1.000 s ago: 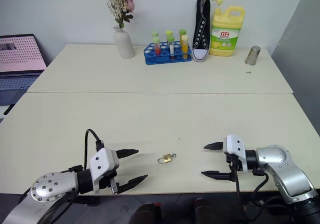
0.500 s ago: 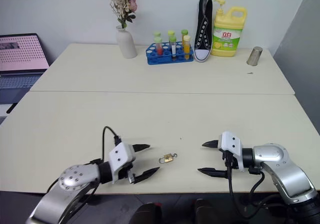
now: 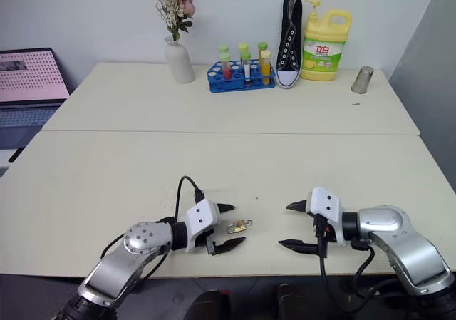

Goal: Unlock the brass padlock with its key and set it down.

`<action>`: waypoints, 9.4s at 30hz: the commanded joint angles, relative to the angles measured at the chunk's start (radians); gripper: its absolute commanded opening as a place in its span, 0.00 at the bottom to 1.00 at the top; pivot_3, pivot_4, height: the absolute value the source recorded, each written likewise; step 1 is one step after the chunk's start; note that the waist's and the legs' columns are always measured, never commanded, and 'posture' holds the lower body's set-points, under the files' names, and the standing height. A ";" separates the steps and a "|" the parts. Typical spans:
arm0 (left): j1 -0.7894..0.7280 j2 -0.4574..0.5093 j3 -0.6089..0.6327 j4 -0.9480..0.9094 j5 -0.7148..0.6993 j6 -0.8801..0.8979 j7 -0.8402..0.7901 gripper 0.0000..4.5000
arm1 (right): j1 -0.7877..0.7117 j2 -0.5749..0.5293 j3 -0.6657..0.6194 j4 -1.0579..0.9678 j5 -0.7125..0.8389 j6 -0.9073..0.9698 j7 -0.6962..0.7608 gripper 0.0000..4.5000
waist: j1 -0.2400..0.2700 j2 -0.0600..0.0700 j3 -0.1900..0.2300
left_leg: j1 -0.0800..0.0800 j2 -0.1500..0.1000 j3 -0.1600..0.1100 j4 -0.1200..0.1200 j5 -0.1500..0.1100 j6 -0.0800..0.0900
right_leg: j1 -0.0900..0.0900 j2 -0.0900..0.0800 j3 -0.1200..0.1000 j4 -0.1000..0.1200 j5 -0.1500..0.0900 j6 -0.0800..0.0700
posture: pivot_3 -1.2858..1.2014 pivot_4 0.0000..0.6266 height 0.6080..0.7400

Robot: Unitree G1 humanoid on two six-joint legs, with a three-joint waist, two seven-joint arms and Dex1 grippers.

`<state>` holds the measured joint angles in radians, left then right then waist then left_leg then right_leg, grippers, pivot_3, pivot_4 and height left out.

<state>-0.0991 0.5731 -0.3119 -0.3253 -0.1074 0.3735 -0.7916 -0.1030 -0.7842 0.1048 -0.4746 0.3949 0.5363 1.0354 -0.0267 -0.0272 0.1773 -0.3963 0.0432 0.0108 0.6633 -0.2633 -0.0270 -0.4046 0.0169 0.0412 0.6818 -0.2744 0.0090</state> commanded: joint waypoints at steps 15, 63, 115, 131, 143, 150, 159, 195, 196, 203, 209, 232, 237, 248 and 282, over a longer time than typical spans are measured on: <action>-0.035 0.034 -0.045 0.004 0.041 -0.049 -0.048 0.21 | -0.012 -0.002 -0.037 -0.039 0.047 0.017 -0.029 1.00 | 0.001 0.000 -0.001 | 0.001 0.000 0.000 0.000 0.000 0.000 | 0.001 0.000 0.000 0.000 0.000 0.001 | 0.52 0.24 1.00; -0.457 0.067 -0.014 0.495 0.499 -1.368 0.229 0.21 | -0.216 0.193 -0.083 0.077 0.333 0.254 -0.131 0.44 | 0.001 0.000 0.000 | -0.002 0.000 0.000 0.000 0.000 0.000 | -0.001 0.000 -0.001 0.000 0.003 -0.004 | 0.52 0.24 1.00; -0.430 0.060 -0.022 0.469 0.662 -1.399 0.351 0.21 | -0.552 0.249 -0.138 0.368 0.531 0.906 -0.188 0.00 | 0.000 0.000 0.000 | -0.002 0.001 0.000 0.000 0.000 0.000 | -0.001 -0.001 -0.001 0.000 0.004 -0.004 | 0.52 0.24 1.00; -0.423 0.071 -0.018 0.469 0.693 -1.409 0.391 0.21 | -0.603 0.295 -0.165 0.394 0.544 1.027 -0.223 0.00 | 0.000 0.000 -0.001 | -0.003 0.001 0.000 0.000 0.000 0.000 | -0.002 -0.001 -0.001 0.000 0.004 -0.004 | 0.52 0.24 1.00; -0.409 0.066 -0.009 0.455 0.641 -1.350 0.386 0.21 | -0.444 0.045 0.039 0.184 0.360 0.517 0.072 0.69 | 0.000 0.000 0.000 | -0.004 0.001 -0.001 0.000 0.000 0.000 | -0.002 -0.001 -0.002 0.000 0.004 -0.004 | 0.52 0.24 1.00; -0.412 0.072 -0.014 0.453 0.617 -1.342 0.381 0.21 | -0.377 0.134 -0.010 0.178 0.329 0.401 -0.030 0.78 | -0.004 0.000 0.000 | -0.003 0.002 0.000 0.000 0.000 0.000 | -0.002 0.000 -0.002 0.000 0.004 -0.004 | 0.52 0.24 1.00; -0.412 0.071 -0.016 0.451 0.612 -1.349 0.371 0.21 | -0.361 0.262 -0.040 0.163 0.362 0.424 -0.167 0.78 | -0.001 0.000 0.000 | -0.003 0.001 0.000 0.000 0.000 0.000 | -0.002 -0.001 -0.002 0.000 0.004 -0.004 | 0.52 0.24 1.00; -0.302 0.121 -0.025 0.306 0.378 -1.310 0.241 0.85 | -0.435 0.230 0.005 0.254 0.318 0.364 -0.049 0.04 | -0.001 0.000 0.000 | -0.003 0.001 0.000 0.000 0.000 0.000 | -0.002 -0.001 -0.002 0.000 0.004 -0.004 | 0.52 0.24 1.00; -0.282 0.124 -0.020 0.285 0.364 -1.299 0.238 0.86 | -0.439 0.228 0.004 0.262 0.311 0.356 -0.049 0.04 | -0.002 0.000 0.000 | -0.003 0.001 0.000 0.000 0.000 0.000 | -0.002 -0.001 -0.002 0.000 0.004 -0.004 | 0.52 0.24 1.00; -0.221 0.108 0.051 0.199 0.205 -1.102 0.229 0.66 | -0.453 0.210 0.003 0.301 0.272 0.312 -0.022 0.04 | -0.002 0.000 0.000 | -0.003 0.001 -0.001 0.000 0.000 0.000 | -0.002 -0.001 -0.002 0.001 0.004 -0.004 | 0.52 0.24 1.00; -0.230 0.095 0.099 0.150 -0.068 -0.743 0.134 0.22 | -0.454 0.190 0.010 0.289 0.259 0.288 0.012 0.04 | -0.002 0.000 0.000 | -0.003 0.001 -0.001 0.000 0.000 0.000 | -0.002 0.000 -0.002 0.000 0.004 -0.003 | 0.52 0.24 1.00; -0.209 -0.006 0.098 0.046 -0.256 -0.204 -0.132 0.00 | -0.428 0.187 0.002 0.227 0.291 0.305 0.009 0.04 | -0.002 0.000 0.000 | -0.003 0.001 -0.001 0.000 0.000 0.000 | -0.002 0.003 -0.002 0.000 0.004 -0.003 | 0.52 0.24 1.00; -0.196 0.012 0.122 -0.003 -0.281 -0.149 -0.147 0.00 | -0.428 0.186 0.009 0.239 0.278 0.292 0.012 0.04 | -0.002 0.000 0.000 | -0.003 0.001 -0.002 0.000 0.000 0.000 | -0.002 0.003 -0.002 0.000 0.003 -0.003 | 0.52 0.24 1.00; -0.201 0.016 0.168 -0.092 -0.365 -0.022 -0.138 0.00 | -0.429 0.185 0.028 0.264 0.245 0.263 0.026 0.04 | -0.002 0.000 0.000 | -0.003 0.001 -0.002 0.000 0.000 0.000 | -0.002 0.003 -0.002 0.000 0.003 -0.003 | 0.52 0.24 1.00; -0.218 -0.025 0.205 -0.105 -0.394 0.051 -0.087 0.00 | -0.414 0.189 0.035 0.255 0.230 0.264 0.046 0.04 | -0.002 0.000 0.000 | -0.003 0.001 -0.002 0.000 0.000 0.000 | -0.002 0.003 -0.002 0.000 0.003 -0.003 | 0.52 0.24 1.00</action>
<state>-0.3090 0.5512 -0.1137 -0.4039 -0.5050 0.4472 -0.8819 -0.5191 -0.5901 0.1498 -0.1921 0.6144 0.8130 1.0696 -0.0287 -0.0272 0.1772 -0.3993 0.0441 0.0092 0.6633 -0.2632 -0.0269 -0.4067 0.0202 0.0396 0.6814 -0.2712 0.0059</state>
